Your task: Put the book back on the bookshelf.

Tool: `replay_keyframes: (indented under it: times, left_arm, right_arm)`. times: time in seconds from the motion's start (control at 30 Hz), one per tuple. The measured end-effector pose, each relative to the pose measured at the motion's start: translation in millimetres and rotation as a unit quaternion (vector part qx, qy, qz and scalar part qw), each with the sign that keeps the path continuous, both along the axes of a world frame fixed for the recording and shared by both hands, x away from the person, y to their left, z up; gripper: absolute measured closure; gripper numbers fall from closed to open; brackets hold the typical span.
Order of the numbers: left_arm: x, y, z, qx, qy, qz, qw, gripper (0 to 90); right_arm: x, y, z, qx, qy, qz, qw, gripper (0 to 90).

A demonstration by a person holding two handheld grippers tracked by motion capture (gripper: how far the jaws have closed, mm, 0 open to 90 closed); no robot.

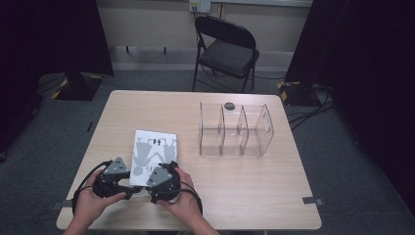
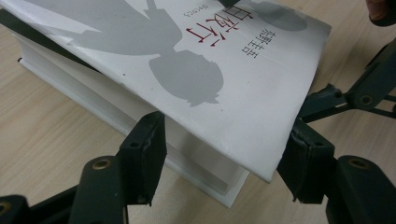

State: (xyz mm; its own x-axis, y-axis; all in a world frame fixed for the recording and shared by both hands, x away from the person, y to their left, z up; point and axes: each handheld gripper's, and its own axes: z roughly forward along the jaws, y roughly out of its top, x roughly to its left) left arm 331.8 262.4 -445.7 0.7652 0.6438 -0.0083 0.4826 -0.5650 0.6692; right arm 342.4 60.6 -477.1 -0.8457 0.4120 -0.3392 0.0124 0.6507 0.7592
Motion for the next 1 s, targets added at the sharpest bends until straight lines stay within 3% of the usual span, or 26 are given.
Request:
replay_keyframes:
  times: [0.17, 0.2, 0.23, 0.4, 0.43, 0.53, 0.6, 0.73, 1.0]
  left_arm:
    - [2.0, -3.7, -1.3, 0.004, 0.005, 0.0, 1.0, 38.6]
    - [2.2, -4.7, -1.7, 0.009, 0.003, 0.0, 1.0, 38.8]
    - [2.7, -4.8, -2.0, 0.007, 0.001, 0.001, 1.0, 38.9]
    - [2.4, -6.0, -2.7, 0.002, -0.014, -0.001, 0.9999, 37.9]
    - [2.6, -5.5, -3.7, 0.004, -0.016, -0.007, 0.9998, 35.6]
    - [-0.3, -4.4, -8.4, -0.008, -0.026, -0.028, 0.9992, 34.7]
    - [-5.1, -2.3, -11.3, 0.005, -0.037, -0.032, 0.9988, 28.3]
    - [-11.4, 5.0, -18.0, 0.006, -0.044, -0.05, 0.9978, 26.6]
    - [-12.0, 12.9, -31.9, 0.006, -0.02, -0.046, 0.9987, 22.6]
  right_arm:
    - [-1.1, 3.6, -4.8, -0.008, -0.028, -0.015, 0.9995, 16.8]
    - [-1.8, 4.8, -6.1, -0.017, -0.04, -0.012, 0.999, 18.9]
    - [-3.9, 5.2, -4.3, -0.026, -0.054, 0.002, 0.9982, 26.7]
    - [-6.0, 4.4, 2.6, -0.04, -0.065, 0.012, 0.997, 36.7]
    - [-4.6, 2.6, 3.6, -0.047, -0.072, 0.025, 0.996, 38.7]
    - [-3.8, -0.9, 6.2, -0.043, -0.073, 0.024, 0.9961, 42.1]
    - [-1.7, -5.5, 13.1, -0.038, -0.069, 0.019, 0.9967, 46.4]
    - [0.9, -10.4, 23.3, -0.04, -0.062, 0.015, 0.9971, 50.5]
    - [0.5, -13.3, 31.2, -0.055, -0.062, 0.013, 0.9965, 54.5]
